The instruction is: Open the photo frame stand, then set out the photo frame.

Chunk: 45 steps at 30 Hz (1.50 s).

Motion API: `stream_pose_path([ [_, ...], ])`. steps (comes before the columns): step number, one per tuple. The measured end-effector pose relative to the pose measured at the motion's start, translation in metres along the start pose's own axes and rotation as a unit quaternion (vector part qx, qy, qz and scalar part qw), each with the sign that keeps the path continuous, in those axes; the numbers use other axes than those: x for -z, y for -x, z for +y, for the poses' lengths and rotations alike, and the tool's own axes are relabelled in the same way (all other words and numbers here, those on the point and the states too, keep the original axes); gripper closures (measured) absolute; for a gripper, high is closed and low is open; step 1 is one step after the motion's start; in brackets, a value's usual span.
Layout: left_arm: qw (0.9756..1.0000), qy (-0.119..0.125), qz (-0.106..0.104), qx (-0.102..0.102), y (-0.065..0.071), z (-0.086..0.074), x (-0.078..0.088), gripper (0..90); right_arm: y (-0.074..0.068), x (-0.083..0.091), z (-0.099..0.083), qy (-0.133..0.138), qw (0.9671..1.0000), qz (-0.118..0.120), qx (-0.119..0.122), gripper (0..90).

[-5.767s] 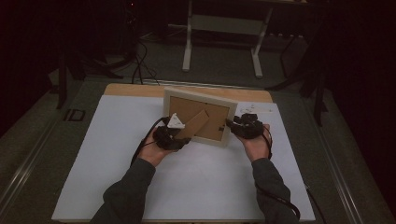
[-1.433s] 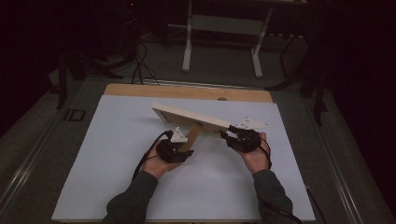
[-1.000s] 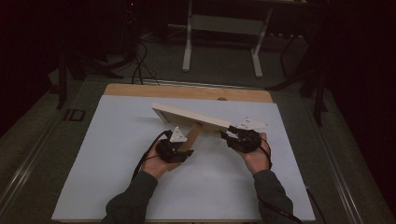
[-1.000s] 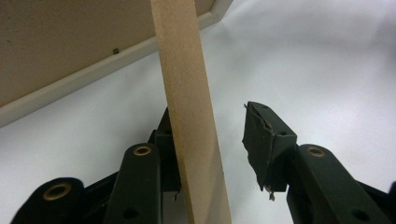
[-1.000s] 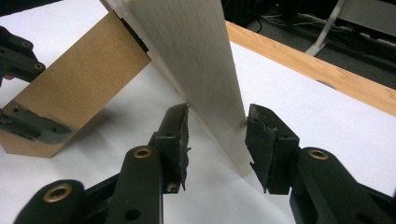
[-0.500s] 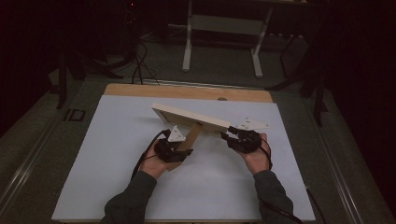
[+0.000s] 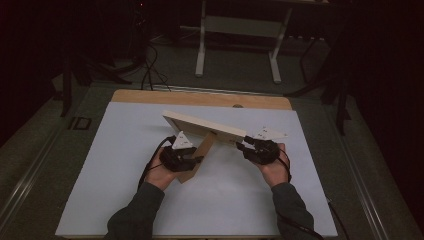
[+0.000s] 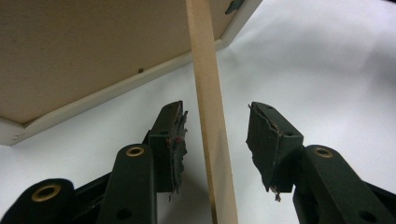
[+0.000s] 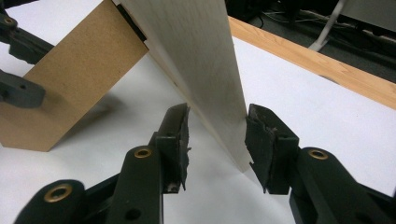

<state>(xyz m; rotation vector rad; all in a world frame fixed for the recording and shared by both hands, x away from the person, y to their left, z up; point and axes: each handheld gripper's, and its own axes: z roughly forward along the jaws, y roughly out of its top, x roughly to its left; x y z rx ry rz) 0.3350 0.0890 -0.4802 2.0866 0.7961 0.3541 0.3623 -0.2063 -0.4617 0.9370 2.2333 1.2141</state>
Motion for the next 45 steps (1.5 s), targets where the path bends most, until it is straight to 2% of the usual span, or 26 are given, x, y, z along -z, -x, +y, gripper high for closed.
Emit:
stream_pose_path([
  [9,0.9997,0.019,-0.004,0.012,-0.004,0.002,0.009,55.6,0.003,0.001,-0.003,-0.002,1.0000,0.000,0.000,58.6],
  [19,0.9984,0.038,-0.012,0.040,-0.012,0.004,0.018,55.2,0.005,0.003,-0.006,-0.010,1.0000,0.000,-0.001,58.6],
  [30,0.9970,0.052,-0.006,0.056,-0.019,0.008,0.027,54.6,0.007,0.002,-0.009,-0.016,0.9998,0.005,-0.007,60.0],
  [37,0.9943,0.062,-0.008,0.087,-0.026,0.010,0.033,54.6,0.010,0.002,-0.014,-0.025,0.9996,0.011,-0.011,61.7],
  [45,0.9928,0.069,0.005,0.098,-0.032,0.012,0.038,56.7,0.014,0.001,-0.019,-0.034,0.9993,0.013,-0.013,64.2],
])
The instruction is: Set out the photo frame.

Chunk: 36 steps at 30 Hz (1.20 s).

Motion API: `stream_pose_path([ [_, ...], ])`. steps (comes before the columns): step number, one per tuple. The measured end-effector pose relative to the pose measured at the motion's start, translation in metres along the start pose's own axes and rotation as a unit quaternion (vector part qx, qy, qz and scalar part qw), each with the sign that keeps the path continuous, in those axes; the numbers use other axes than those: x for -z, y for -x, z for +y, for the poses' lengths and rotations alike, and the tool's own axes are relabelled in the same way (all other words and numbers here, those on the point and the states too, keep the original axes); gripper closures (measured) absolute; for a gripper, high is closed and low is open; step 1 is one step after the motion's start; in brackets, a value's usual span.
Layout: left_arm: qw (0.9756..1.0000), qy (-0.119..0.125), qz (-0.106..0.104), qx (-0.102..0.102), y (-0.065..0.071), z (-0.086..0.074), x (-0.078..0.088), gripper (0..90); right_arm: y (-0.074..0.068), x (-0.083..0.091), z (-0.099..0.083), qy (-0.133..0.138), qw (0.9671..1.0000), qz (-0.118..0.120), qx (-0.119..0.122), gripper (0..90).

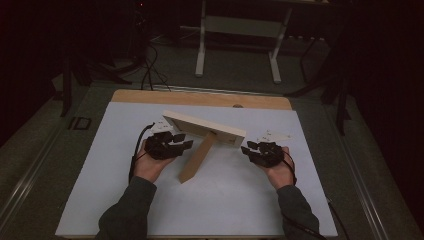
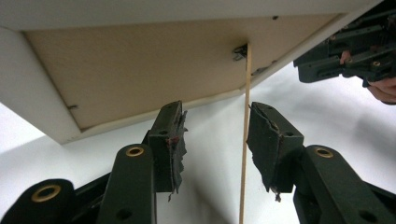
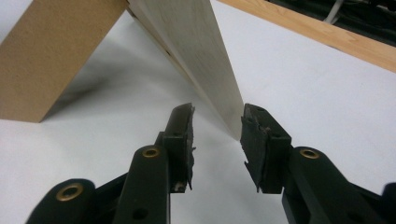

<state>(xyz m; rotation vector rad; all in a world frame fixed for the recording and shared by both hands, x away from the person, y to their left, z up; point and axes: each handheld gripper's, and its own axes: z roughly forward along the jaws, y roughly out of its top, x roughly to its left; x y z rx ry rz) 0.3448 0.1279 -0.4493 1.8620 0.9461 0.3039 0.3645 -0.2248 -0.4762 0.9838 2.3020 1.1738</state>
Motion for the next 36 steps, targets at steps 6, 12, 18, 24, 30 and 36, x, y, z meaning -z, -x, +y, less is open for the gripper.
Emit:
stream_pose_path([
  [6,1.0000,-0.001,0.009,-0.001,-0.004,0.002,0.002,57.5,0.003,-0.001,-0.003,-0.010,0.9999,0.000,0.003,67.1],
  [12,1.0000,-0.002,0.007,-0.004,-0.006,0.005,0.004,61.2,0.005,-0.003,-0.005,-0.019,0.9998,-0.002,0.002,71.1],
  [18,1.0000,-0.005,0.002,0.002,-0.009,0.009,0.004,65.7,0.008,-0.003,-0.006,-0.028,0.9996,-0.011,0.000,77.7],
  [24,0.9999,-0.008,0.012,0.008,-0.009,0.009,0.001,66.1,0.011,-0.002,-0.002,-0.028,0.9994,-0.021,-0.003,83.0],
  [30,0.9997,-0.007,0.019,0.011,-0.010,0.009,-0.001,68.8,0.014,0.000,0.005,-0.021,0.9993,-0.029,-0.008,87.0],
  [36,0.9994,-0.007,0.030,0.014,-0.010,0.010,-0.003,76.4,0.015,-0.001,0.013,-0.016,0.9991,-0.037,-0.015,89.8],
])
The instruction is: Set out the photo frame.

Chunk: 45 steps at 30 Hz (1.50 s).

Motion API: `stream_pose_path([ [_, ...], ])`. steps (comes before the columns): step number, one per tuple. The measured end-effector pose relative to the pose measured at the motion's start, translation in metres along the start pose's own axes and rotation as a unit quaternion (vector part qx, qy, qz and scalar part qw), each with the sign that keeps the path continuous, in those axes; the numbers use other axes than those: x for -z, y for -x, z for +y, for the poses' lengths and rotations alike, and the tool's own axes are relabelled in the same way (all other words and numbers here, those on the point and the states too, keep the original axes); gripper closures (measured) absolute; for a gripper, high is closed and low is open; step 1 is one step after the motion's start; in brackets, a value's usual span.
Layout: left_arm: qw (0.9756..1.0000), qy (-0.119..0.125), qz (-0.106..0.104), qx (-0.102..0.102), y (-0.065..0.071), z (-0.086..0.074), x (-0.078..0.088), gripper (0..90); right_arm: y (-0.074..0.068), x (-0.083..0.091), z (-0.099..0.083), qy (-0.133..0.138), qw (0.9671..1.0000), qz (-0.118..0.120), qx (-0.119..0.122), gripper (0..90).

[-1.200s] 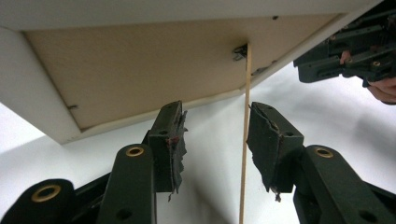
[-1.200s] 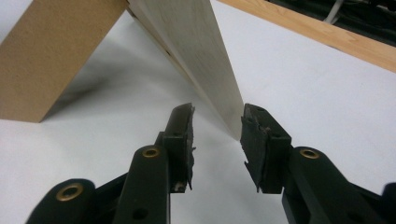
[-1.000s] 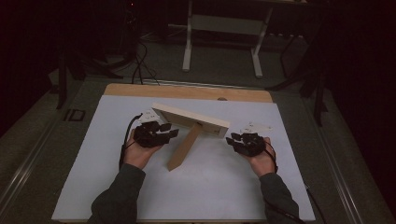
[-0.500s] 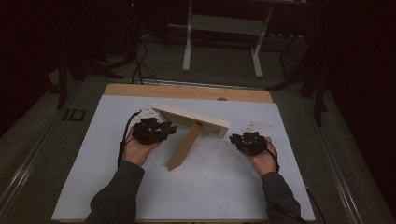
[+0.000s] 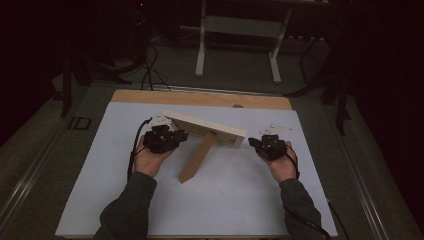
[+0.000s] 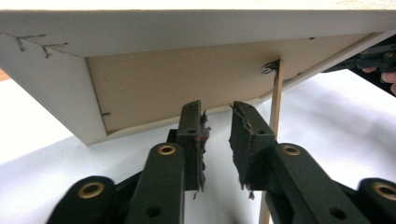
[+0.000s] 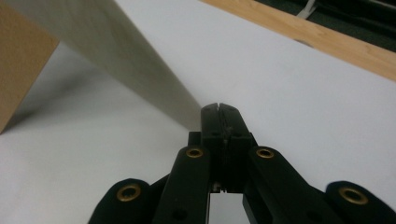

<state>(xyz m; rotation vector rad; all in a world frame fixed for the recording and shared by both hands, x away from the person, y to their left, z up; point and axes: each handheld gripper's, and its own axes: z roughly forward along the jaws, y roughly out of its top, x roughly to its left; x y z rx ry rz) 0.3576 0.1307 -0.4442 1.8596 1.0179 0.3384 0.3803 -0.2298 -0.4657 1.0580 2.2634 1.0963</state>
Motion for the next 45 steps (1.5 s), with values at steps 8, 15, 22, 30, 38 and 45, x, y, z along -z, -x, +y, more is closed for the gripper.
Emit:
stream_pose_path([
  [8,0.9997,0.008,0.023,0.007,-0.002,0.003,-0.001,90.0,-0.002,0.001,0.011,0.010,0.9999,-0.001,0.003,89.9],
  [15,0.9992,0.012,0.032,0.019,-0.005,0.004,-0.003,90.0,-0.003,0.001,0.021,0.025,0.9996,0.011,-0.008,89.9],
  [22,0.9988,0.013,0.033,0.034,-0.009,0.007,-0.005,90.0,-0.002,0.001,0.027,0.032,0.9992,0.016,-0.016,89.9],
  [30,0.9987,0.010,0.038,0.032,-0.009,0.009,-0.007,89.9,0.001,0.002,0.033,0.047,0.9978,0.033,-0.034,89.9],
  [38,0.9988,0.006,0.038,0.031,-0.009,0.010,-0.012,89.9,0.000,0.001,0.035,0.051,0.9968,0.046,-0.040,89.9],
  [45,0.9988,0.002,0.039,0.030,-0.009,0.011,-0.015,89.9,-0.003,-0.002,0.035,0.048,0.9967,0.053,-0.037,89.9],
])
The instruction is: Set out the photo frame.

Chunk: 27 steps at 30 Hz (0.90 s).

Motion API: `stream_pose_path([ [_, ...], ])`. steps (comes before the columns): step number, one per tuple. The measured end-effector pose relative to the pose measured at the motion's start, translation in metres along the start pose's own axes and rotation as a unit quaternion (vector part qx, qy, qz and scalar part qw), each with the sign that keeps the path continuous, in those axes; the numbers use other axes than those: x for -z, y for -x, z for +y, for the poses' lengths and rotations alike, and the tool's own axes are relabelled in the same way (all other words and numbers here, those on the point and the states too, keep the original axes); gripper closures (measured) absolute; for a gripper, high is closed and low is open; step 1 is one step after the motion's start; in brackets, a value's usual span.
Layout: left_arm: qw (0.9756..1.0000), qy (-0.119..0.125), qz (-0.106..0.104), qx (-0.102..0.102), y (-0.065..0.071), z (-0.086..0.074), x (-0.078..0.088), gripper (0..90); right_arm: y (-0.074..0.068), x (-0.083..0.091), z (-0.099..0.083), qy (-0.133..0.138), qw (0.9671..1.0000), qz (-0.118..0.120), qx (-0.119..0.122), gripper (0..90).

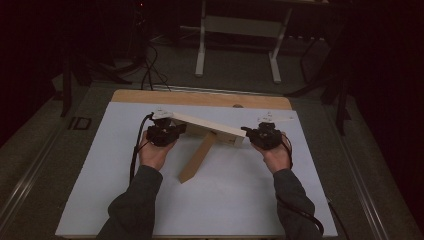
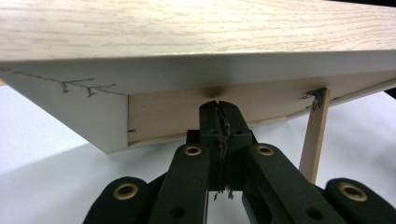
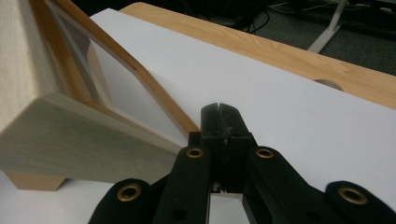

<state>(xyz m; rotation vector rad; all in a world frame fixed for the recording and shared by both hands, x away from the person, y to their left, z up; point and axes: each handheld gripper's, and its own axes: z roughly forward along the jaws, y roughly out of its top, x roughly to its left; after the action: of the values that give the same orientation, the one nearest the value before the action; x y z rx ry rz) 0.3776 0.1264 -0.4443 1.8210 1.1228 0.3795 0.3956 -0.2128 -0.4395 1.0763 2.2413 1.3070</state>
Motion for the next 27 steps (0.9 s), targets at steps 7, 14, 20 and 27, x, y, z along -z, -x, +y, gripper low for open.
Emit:
stream_pose_path([
  [7,1.0000,-0.002,0.001,0.003,-0.0007,0.0001,-0.0021,89.9,-0.0012,-0.0013,-0.0009,-0.002,1.0000,0.003,0.000,89.9],
  [14,1.0000,-0.004,0.002,0.002,-0.0007,0.0007,-0.0025,90.0,-0.0010,-0.0013,-0.0006,-0.005,1.0000,0.004,-0.001,89.9],
  [20,1.0000,-0.006,0.002,0.005,-0.0004,0.0016,-0.0038,90.0,-0.0011,-0.0011,-0.0003,-0.008,0.9999,0.007,0.000,90.0],
  [27,1.0000,-0.009,-0.001,0.001,0.0038,0.0036,-0.0078,89.9,-0.0025,-0.0006,-0.0006,-0.010,0.9999,0.009,0.003,90.0],
])
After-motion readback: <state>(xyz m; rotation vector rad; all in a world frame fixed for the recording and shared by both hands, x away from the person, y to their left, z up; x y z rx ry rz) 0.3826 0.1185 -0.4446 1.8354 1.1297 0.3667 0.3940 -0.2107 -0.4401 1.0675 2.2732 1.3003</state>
